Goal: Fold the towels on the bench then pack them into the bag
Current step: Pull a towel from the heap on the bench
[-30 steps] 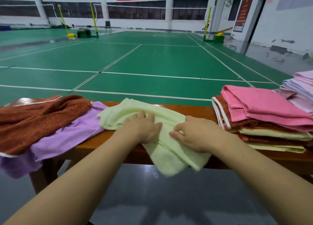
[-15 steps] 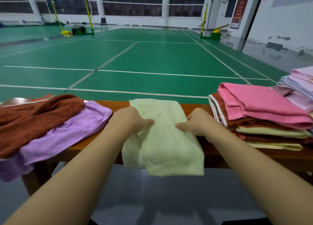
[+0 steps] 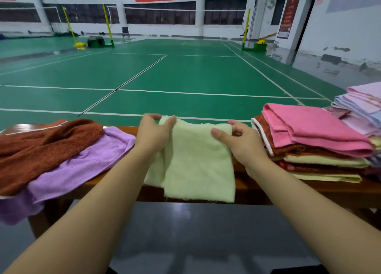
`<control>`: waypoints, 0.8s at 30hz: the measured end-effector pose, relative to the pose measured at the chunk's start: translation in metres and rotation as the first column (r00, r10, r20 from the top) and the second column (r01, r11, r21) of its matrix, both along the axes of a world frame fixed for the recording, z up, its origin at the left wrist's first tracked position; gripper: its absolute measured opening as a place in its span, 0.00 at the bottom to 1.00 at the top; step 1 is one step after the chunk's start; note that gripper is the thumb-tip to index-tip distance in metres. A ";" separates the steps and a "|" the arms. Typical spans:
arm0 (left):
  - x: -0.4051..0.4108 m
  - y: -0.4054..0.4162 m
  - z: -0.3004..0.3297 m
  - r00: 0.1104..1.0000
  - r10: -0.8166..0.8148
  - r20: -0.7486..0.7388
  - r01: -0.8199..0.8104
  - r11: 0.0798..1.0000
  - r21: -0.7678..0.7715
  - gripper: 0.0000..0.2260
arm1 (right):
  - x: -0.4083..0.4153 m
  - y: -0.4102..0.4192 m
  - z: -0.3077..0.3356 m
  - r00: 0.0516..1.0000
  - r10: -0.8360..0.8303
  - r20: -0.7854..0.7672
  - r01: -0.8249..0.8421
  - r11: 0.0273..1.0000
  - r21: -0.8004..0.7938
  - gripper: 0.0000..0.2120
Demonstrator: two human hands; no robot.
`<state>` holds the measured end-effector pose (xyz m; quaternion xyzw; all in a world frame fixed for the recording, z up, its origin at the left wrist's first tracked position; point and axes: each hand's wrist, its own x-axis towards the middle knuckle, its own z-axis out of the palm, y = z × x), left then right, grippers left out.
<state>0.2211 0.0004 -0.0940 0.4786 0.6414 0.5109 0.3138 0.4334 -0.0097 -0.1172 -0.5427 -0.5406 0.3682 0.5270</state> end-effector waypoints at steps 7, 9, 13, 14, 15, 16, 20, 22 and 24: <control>0.011 -0.004 0.020 0.998 -0.064 -0.013 0.062 0.855 0.516 0.07 | -0.003 -0.015 0.029 0.989 0.001 -0.151 0.062 0.910 0.411 0.07; 0.008 -0.007 0.024 0.984 -0.176 -0.007 0.149 0.809 0.568 0.10 | 0.002 -0.020 0.034 0.996 0.007 -0.090 0.037 0.879 0.475 0.08; 0.008 -0.011 0.026 0.959 -0.189 -0.212 0.283 0.702 0.654 0.28 | 0.004 -0.028 0.038 0.997 0.072 -0.007 -0.058 0.858 0.510 0.24; 0.011 -0.013 0.027 0.952 -0.142 -0.270 0.290 0.695 0.658 0.29 | 0.003 -0.028 0.037 0.997 0.079 -0.025 -0.056 0.864 0.501 0.26; 0.016 -0.014 0.028 0.946 -0.111 -0.305 0.292 0.702 0.650 0.30 | 0.002 -0.027 0.036 0.996 0.078 -0.049 -0.044 0.868 0.495 0.27; 0.019 -0.015 0.028 0.944 -0.110 -0.312 0.292 0.722 0.627 0.30 | 0.001 -0.027 0.035 0.995 0.070 -0.072 -0.026 0.872 0.488 0.28; 0.020 -0.004 0.017 0.953 -0.183 -0.243 0.276 0.857 0.435 0.30 | -0.002 -0.025 0.031 0.992 0.049 -0.117 0.001 0.917 0.398 0.30; 0.021 -0.001 0.016 0.956 -0.176 -0.233 0.264 0.865 0.428 0.29 | 0.000 -0.024 0.029 0.996 0.021 -0.089 0.016 0.919 0.394 0.32; 0.023 0.002 0.020 0.962 -0.176 -0.211 0.260 0.826 0.499 0.29 | 0.004 -0.019 0.032 0.997 -0.030 -0.072 0.058 0.907 0.418 0.36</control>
